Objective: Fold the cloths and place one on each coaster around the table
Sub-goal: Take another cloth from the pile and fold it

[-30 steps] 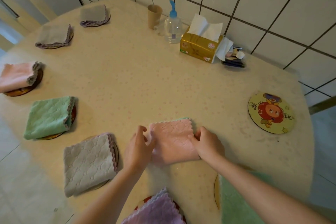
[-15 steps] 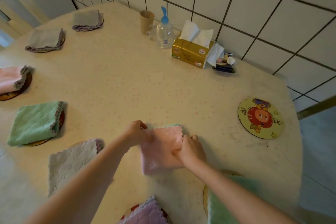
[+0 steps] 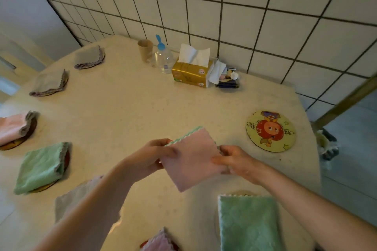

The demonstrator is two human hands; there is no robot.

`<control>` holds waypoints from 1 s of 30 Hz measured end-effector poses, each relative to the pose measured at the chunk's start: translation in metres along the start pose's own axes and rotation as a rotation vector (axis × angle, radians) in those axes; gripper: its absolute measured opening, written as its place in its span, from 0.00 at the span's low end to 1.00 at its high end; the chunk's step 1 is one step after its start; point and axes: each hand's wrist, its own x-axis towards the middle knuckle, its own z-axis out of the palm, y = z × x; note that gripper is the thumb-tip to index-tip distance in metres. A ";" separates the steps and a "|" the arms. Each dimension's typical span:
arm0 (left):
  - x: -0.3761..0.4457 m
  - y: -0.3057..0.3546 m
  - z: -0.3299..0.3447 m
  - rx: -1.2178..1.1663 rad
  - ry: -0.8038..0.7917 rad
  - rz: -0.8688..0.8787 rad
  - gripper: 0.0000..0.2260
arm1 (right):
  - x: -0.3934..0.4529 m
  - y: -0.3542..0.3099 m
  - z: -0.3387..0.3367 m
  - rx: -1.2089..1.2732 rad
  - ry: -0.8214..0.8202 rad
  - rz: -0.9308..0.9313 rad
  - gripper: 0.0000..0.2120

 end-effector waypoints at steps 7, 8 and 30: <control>0.070 -0.002 0.112 -0.088 0.048 -0.021 0.09 | -0.008 -0.025 -0.119 0.257 0.564 -0.110 0.13; 0.084 -0.004 0.132 -0.080 0.045 -0.031 0.09 | -0.006 -0.025 -0.135 0.235 0.636 -0.119 0.13; 0.177 -0.008 0.222 0.397 0.269 0.020 0.12 | 0.074 -0.006 -0.229 -0.415 0.946 -0.090 0.15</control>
